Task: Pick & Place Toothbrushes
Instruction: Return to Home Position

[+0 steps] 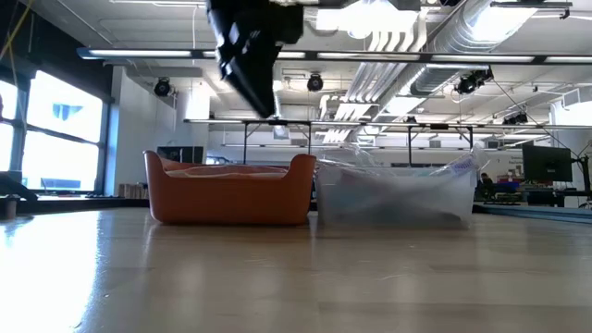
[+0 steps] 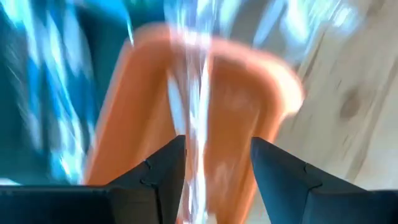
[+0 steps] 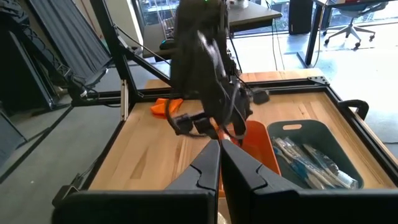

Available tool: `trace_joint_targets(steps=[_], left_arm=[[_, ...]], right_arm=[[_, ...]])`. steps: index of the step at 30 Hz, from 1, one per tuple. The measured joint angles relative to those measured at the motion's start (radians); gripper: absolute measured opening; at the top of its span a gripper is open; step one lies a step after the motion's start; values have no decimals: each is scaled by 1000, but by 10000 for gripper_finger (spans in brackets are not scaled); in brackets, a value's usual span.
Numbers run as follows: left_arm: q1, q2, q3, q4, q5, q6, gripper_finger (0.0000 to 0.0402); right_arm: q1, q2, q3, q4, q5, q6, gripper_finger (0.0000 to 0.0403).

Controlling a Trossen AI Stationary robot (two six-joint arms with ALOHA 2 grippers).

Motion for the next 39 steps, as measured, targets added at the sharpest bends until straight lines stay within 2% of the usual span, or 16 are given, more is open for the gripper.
trace_joint_targets(steps=[4,8,12,24,30,34,37,39], left_arm=[[-40,-6,73,62,-104,90,159],[-90,-37,79,115,-236,164,139],[-119,-82,59,102,-301,171,119],[-124,-216,-106,163,-303,128,90],[-124,-217,-107,157,-269,63,90],[-124,-217,-107,162,-191,63,90],[-124,-217,-107,158,-173,134,90],[-124,-217,-107,181,-202,157,90]], right_arm=[[0,0,0,0,0,3,6],[0,0,0,0,-1,3,6],[0,0,0,-2,0,11,6],[0,0,1,1,7,29,6],[0,0,1,1,56,76,6],[0,0,1,-18,49,82,6],[0,0,1,-19,49,74,6],[0,1,1,-18,64,74,6]])
